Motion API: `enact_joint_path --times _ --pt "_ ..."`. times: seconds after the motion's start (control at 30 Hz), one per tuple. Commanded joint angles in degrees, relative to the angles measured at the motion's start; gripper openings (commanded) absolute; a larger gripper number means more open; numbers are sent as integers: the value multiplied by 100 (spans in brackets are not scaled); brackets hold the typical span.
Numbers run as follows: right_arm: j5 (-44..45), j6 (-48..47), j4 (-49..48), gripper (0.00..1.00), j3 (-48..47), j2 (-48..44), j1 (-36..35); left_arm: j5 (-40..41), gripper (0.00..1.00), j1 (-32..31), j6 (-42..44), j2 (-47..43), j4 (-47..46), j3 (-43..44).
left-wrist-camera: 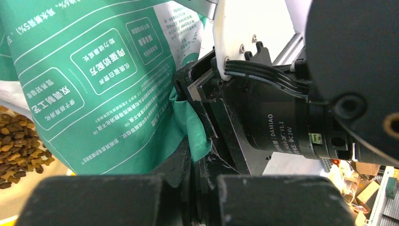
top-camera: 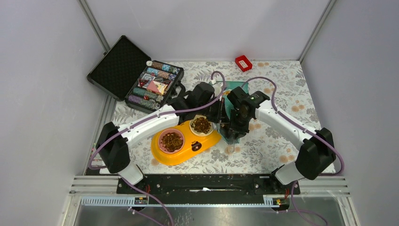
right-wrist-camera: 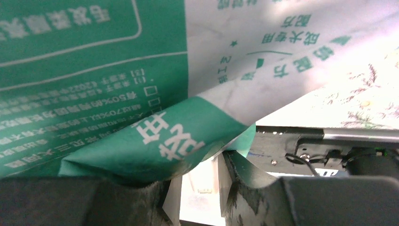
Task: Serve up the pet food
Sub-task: Collect the pet food from the pet food bag.
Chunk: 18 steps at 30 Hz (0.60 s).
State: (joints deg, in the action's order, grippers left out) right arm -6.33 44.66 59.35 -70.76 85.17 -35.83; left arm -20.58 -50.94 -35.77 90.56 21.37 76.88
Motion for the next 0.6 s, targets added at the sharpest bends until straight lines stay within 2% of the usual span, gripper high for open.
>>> enact_joint_path --times 0.0,0.13,0.33,0.57 --pt "1272 -183 -1286 0 -121 331 288 -1489 0 -396 -301 -420 -1175 805" --pt "1301 -466 -1869 0 246 -112 288 -1502 0 -382 -300 -374 -1160 871" --pt "1628 -1108 -3344 0 1327 -1418 288 -1545 0 -384 -364 -299 -1211 941" --pt "1490 -1713 -3182 0 1154 -1575 288 -1616 0 -383 -508 -151 -1284 1105"
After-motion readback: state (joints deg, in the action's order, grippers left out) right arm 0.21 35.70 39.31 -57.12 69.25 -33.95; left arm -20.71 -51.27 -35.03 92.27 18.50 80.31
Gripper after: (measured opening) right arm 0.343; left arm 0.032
